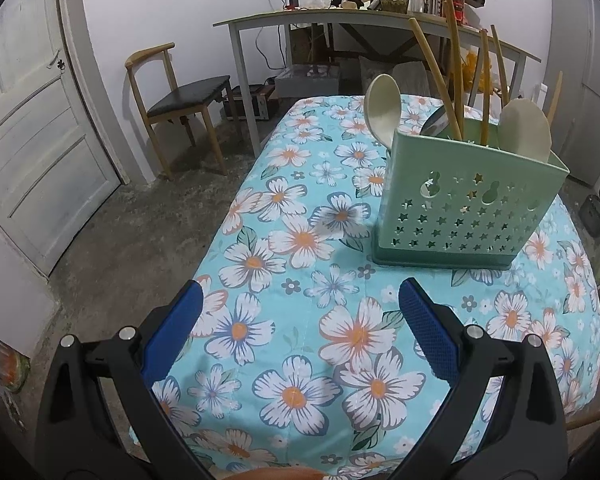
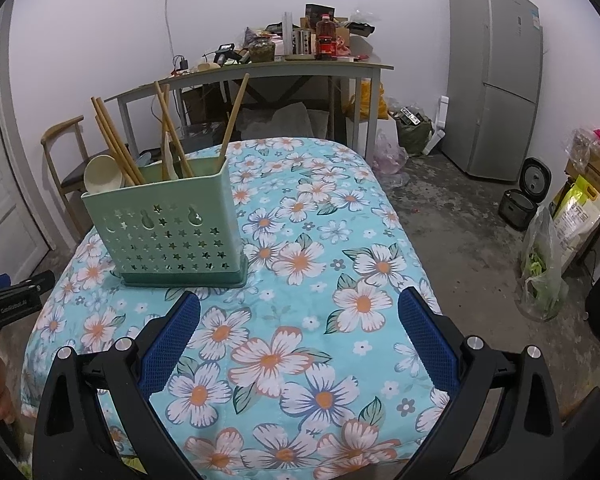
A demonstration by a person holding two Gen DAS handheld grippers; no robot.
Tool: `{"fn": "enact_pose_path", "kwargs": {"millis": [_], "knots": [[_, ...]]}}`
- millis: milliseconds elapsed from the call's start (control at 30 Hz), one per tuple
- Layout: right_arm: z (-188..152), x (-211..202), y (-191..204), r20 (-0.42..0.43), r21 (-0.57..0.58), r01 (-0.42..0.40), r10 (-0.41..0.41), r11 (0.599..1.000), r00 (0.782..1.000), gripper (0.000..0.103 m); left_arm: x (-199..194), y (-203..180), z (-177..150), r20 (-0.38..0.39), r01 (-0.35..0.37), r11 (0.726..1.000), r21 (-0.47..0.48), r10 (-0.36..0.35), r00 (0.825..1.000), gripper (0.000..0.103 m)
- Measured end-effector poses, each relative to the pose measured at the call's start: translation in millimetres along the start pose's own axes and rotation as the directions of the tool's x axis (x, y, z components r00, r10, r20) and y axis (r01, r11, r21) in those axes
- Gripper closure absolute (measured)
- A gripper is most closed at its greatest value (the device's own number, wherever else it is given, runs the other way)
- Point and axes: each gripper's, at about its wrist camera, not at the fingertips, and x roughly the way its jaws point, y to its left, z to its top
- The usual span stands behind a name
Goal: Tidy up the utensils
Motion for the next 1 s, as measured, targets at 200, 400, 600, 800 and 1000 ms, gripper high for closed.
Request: {"fn": "enact_pose_path", "kwargs": {"millis": [200, 400, 600, 800, 1000], "knots": [[0.2, 0.7, 2.2, -0.004, -0.012, -0.004, 0.004, 1.0, 1.0, 0.007, 0.4, -2.0, -0.2, -0.006, 0.004, 1.0, 0.011, -0.004, 1.0, 0.008], [-0.1, 0.7, 4.1, -0.007, -0.02, -0.007, 0.007, 1.0, 1.0, 0.007, 0.1, -2.8, -0.1, -0.01, 0.006, 1.0, 0.016, -0.005, 1.0, 0.008], [-0.4, 0.5, 4.4, -0.006, -0.021, -0.007, 0.007, 1.0, 1.0, 0.007, 0.3, -3.2, 0.0, -0.016, 0.01, 1.0, 0.019, -0.01, 1.0, 0.008], [-0.2, 1.0, 5.3, -0.008, -0.023, -0.007, 0.007, 1.0, 1.0, 0.007, 2.4, -2.3, -0.1, -0.028, 0.014, 1.0, 0.018, -0.013, 1.0, 0.008], [-0.6, 1.2, 6.1, -0.007, -0.026, -0.011, 0.01, 1.0, 1.0, 0.007, 2.7, -2.1, 0.0, -0.029, 0.014, 1.0, 0.017, -0.013, 0.999, 0.008]]}}
